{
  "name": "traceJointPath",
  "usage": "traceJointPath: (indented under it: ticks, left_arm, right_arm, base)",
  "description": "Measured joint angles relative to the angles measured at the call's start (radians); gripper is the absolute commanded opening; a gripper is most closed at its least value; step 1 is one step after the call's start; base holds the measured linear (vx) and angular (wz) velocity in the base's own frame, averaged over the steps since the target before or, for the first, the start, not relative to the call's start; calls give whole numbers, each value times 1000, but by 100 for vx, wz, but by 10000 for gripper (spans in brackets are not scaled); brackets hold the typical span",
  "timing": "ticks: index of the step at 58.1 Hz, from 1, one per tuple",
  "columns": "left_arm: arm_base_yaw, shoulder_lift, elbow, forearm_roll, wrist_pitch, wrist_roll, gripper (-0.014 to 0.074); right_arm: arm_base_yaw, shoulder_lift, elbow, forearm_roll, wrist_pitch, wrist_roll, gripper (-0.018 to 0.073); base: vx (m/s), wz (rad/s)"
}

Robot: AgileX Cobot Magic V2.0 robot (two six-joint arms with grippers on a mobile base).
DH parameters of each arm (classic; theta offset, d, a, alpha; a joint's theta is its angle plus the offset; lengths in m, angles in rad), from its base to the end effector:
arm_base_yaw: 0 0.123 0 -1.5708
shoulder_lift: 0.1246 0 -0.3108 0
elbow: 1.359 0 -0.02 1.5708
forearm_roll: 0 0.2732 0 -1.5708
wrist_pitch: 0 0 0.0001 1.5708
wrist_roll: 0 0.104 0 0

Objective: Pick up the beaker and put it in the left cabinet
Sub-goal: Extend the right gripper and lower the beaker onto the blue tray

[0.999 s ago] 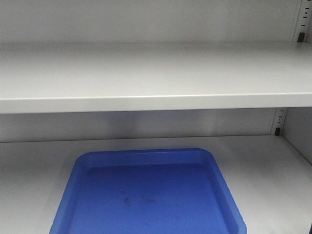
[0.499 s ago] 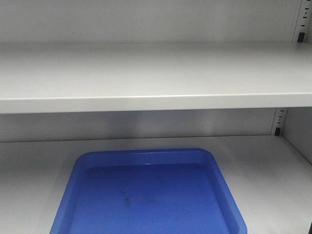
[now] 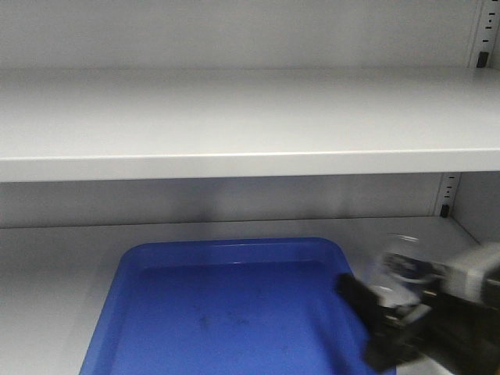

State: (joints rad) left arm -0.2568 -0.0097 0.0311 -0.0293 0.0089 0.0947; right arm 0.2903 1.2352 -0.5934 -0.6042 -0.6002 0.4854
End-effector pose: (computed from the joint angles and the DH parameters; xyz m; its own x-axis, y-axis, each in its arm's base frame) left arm 0.0642 -0.0169 0.2024 0.0715 0.0488 -0.9962 0.2501 0.9660 0.0653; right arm 0.2550 0.1110 0.2959 -0.0211 -0.0384 -0.9990 -0.5793 0.8149 -0.0190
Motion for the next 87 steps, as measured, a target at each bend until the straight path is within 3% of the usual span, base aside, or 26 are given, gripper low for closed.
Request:
traceJointPath:
  ticks: [13,32,46,57,67,87]
  left_arm:
    - [0,0,0,0,0,0,1]
    - [0,0,0,0,0,0,1]
    - [0,0,0,0,0,0,1]
    - [0,0,0,0,0,0,1]
    - [0,0,0,0,0,0,1]
    - [0,0,0,0,0,0,1]
  right_arm:
    - [113,336,-260,-97,-39,2,-3]
    - [134,555,-409,-98,-13,42,28]
    - [134,557,-411,-98,38,44,218]
    - [134,557,-411,-98,40,45,513]
    - [134,557,-411,-97,39,45,723]
    - [134,485,-411,-96,51,45,697]
  base:
    - [0,0]
    - [0,0]
    - [0,0]
    - [0,0]
    - [0,0]
    - [0,0]
